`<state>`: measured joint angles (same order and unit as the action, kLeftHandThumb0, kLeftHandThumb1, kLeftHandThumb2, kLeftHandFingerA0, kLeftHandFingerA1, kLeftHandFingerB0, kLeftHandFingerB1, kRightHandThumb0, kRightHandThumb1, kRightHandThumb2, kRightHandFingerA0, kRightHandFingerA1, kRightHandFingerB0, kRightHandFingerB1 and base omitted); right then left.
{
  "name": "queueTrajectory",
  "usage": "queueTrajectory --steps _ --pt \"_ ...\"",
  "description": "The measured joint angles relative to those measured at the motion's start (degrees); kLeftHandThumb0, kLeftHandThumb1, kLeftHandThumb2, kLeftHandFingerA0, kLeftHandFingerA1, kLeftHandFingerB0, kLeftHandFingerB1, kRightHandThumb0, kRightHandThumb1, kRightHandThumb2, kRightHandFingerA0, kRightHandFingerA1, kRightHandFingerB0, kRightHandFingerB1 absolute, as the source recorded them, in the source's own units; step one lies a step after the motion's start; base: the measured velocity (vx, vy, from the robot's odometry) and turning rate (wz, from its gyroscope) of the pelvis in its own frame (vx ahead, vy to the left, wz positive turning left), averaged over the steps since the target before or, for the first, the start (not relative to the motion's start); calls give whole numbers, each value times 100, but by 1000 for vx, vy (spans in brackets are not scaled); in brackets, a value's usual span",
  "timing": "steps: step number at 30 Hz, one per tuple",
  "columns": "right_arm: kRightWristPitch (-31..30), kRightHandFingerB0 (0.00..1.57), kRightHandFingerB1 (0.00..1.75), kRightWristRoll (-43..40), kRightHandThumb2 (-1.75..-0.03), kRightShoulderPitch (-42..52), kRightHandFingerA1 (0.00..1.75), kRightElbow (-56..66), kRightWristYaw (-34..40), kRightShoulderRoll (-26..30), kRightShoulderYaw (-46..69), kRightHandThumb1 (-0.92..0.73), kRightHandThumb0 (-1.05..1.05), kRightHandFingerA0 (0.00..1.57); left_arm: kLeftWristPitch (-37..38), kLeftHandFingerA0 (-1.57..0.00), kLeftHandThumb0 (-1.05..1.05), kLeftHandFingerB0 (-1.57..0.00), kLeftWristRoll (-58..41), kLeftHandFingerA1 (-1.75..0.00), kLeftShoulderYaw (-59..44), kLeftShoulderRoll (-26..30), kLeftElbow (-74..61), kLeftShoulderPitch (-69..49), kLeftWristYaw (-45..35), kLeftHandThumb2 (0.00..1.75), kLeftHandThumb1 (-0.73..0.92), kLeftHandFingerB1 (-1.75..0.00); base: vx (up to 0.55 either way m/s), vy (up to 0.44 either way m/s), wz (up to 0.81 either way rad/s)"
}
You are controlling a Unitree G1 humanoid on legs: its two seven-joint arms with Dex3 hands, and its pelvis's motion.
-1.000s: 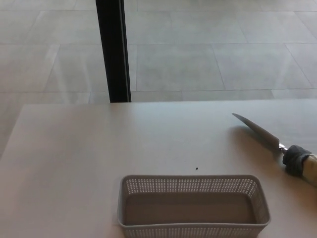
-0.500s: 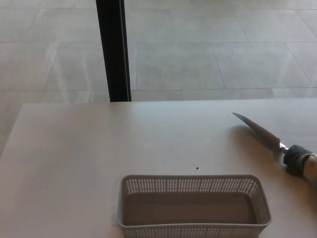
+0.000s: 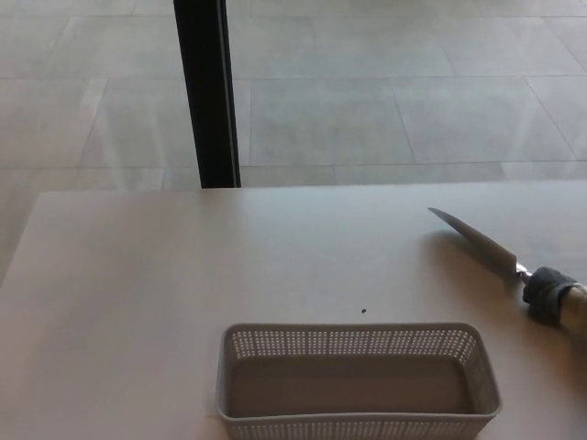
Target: A garden tool is kept on the righthand side and a container is kept on the lefthand side on a desk infront of the robot. the robot uses its right hand to pick up the garden tool and makes a scooping motion inside the container
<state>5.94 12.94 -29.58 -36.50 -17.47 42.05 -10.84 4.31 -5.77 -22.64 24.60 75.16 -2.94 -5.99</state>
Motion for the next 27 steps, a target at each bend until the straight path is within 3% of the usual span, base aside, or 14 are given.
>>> queueTrajectory --steps 1,2,17,18,19,20,21,23,27 --pt "1 9 40 56 -93 -65 46 -96 4 -34 -63 -61 -75 13 2 -69 -59 -61 3 -69 15 0 3 -8 0 59 63 -49 0 0 0" --pt "1 15 27 137 -64 -161 36 -234 23 -91 -157 -78 -75 19 3 -67 -58 -58 3 -64 22 -1 6 -17 0 59 65 -48 0 0 0" --pt "-189 21 28 876 -61 -608 48 -1293 192 -700 -885 -69 -72 13 28 -68 -62 -58 3 -66 88 -20 14 -19 -14 59 63 -47 0 0 0" --pt "-238 18 28 912 -62 -613 49 -1304 197 -728 -916 -71 -72 12 30 -66 -63 -59 3 -68 89 -21 13 -21 -18 59 63 -49 0 0 0" --pt "-330 0 49 970 -100 -640 53 -1308 208 -768 -981 -41 -38 3 33 -68 -63 -60 3 -69 93 -22 8 -23 -25 59 63 -49 0 0 0" --pt "-388 0 49 1009 -100 -663 53 -1308 208 -788 -1029 -40 -38 3 36 -72 -62 -62 4 -72 101 -23 5 -21 -27 59 63 -49 0 0 0" --pt "-486 13 39 1070 -94 -700 49 -1312 207 -820 -1121 -54 -78 0 37 -72 -61 -62 4 -72 114 -26 3 -12 -27 59 63 -50 0 0 0" --pt "-641 0 32 1169 -95 -784 55 -1327 183 -866 -1271 -56 -80 12 38 -72 -63 -60 5 -70 133 -34 -1 -9 -27 59 64 -48 0 0 0" --pt "-963 4 32 1383 -91 -923 50 -1290 124 -962 -1580 -56 -77 8 47 -68 -62 -58 11 -65 192 -37 0 -16 -28 59 64 -46 0 0 0"
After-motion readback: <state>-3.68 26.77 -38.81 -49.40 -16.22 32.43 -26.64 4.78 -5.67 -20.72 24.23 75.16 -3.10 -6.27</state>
